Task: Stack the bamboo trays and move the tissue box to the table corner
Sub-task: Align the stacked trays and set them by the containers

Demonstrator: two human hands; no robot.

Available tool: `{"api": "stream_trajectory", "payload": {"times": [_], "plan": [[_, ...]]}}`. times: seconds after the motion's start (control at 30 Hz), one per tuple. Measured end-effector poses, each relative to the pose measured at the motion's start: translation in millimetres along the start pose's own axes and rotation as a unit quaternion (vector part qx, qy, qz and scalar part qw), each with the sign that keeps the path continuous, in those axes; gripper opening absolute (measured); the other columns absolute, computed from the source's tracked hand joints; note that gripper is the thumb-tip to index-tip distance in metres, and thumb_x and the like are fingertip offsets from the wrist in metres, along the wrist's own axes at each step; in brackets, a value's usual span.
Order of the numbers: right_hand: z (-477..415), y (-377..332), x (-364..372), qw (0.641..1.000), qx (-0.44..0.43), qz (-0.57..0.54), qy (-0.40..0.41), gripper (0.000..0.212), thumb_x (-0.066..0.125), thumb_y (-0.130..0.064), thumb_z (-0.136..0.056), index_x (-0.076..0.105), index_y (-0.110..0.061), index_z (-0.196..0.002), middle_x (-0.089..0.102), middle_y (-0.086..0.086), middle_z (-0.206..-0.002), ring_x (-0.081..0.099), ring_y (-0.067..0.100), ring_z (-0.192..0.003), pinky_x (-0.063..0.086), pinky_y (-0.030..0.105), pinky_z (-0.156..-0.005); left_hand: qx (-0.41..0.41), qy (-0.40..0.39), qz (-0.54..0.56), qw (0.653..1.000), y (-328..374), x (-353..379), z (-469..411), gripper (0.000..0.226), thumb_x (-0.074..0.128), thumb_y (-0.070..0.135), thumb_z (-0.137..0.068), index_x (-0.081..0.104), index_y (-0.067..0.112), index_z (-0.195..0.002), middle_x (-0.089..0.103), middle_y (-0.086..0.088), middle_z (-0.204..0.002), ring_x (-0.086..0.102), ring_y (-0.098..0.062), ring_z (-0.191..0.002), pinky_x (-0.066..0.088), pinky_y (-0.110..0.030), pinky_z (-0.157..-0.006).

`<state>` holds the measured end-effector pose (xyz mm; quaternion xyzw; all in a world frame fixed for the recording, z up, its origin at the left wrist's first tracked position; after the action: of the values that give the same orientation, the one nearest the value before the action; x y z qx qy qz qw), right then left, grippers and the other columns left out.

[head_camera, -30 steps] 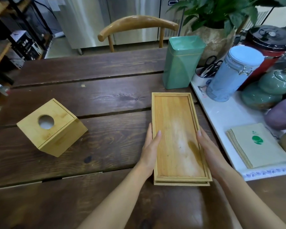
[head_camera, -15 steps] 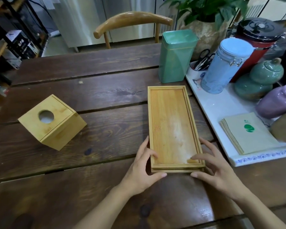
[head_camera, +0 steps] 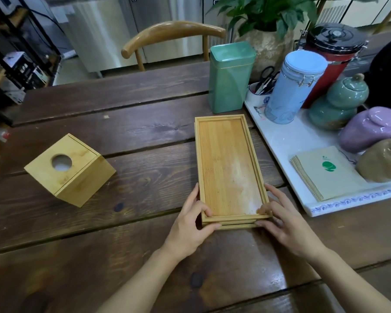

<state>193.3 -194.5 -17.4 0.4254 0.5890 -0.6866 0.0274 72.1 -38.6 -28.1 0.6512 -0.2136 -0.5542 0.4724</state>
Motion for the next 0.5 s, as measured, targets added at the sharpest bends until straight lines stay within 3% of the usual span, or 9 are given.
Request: {"api": "stream_trajectory", "payload": {"times": [0.1,0.2,0.27,0.33,0.4,0.5], "plan": [[2.1,2.3,2.0,1.0,-0.009,0.003,-0.003,0.024,0.069,-0.005,-0.077,0.054,-0.019,-0.088,0.024,-0.023,-0.146,0.02,-0.01,-0.135,0.043,0.045,-0.101,0.004,0.006,-0.011,1.0,-0.7,1.5,2.3,0.035,0.073,0.02,-0.079,0.043,0.038,-0.078,0.016,0.004,-0.155,0.012,-0.004,-0.142,0.011,0.0,-0.102],[2.8,7.1,2.9,1.0,0.004,0.0,-0.001,0.023,0.068,-0.004,-0.077,0.054,-0.019,-0.088,0.031,-0.012,-0.145,0.028,-0.008,-0.132,0.045,0.041,-0.1,0.003,0.016,-0.02,1.0,-0.7,2.1,3.2,0.038,0.073,0.017,-0.078,0.041,0.038,-0.077,0.018,0.002,-0.153,0.012,-0.004,-0.14,0.009,0.002,-0.101],[3.0,6.7,2.2,1.0,0.0,0.001,-0.004,0.024,0.068,-0.007,-0.078,0.053,-0.022,-0.087,0.044,-0.028,-0.131,0.046,0.005,-0.125,0.047,0.031,-0.095,0.007,0.022,-0.02,1.0,0.8,1.6,3.0,0.039,0.073,0.016,-0.078,0.041,0.038,-0.077,0.02,0.002,-0.152,0.013,-0.007,-0.142,0.01,0.001,-0.103],[4.0,6.8,1.4,1.0,0.012,0.01,-0.005,0.026,0.069,-0.008,-0.077,0.052,-0.025,-0.086,0.055,-0.038,-0.102,0.054,0.006,-0.11,0.046,0.018,-0.086,0.007,0.026,-0.01,1.0,0.1,1.1,3.3,0.039,0.073,0.016,-0.078,0.041,0.038,-0.077,0.023,0.004,-0.147,0.016,-0.012,-0.143,0.018,-0.013,-0.112],[4.7,6.8,1.2,1.0,0.022,0.015,-0.002,0.029,0.069,-0.007,-0.077,0.051,-0.027,-0.087,0.056,-0.039,-0.096,0.052,-0.007,-0.1,0.044,0.013,-0.082,0.0,0.036,0.001,0.999,-1.0,-0.3,4.1,0.039,0.074,0.016,-0.077,0.041,0.037,-0.077,0.029,0.006,-0.142,0.023,-0.017,-0.142,0.03,-0.034,-0.114],[6.0,5.9,0.9,0.999,0.028,0.006,0.017,0.024,0.069,-0.009,-0.077,0.052,-0.025,-0.087,0.059,-0.027,-0.095,0.058,-0.005,-0.09,0.047,0.019,-0.079,-0.018,0.059,0.001,0.998,0.5,-2.8,6.0,0.04,0.075,0.017,-0.076,0.04,0.036,-0.076,0.038,0.0,-0.143,0.03,-0.019,-0.14,0.038,-0.039,-0.108]]}}
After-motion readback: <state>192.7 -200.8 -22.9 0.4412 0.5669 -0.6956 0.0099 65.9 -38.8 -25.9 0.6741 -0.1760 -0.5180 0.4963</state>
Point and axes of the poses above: each hand's wrist, its own z-axis away from the middle knuckle, its own x-axis out of the palm, y = z × x, the point moved 10 cm from there along -z, towards the middle knuckle
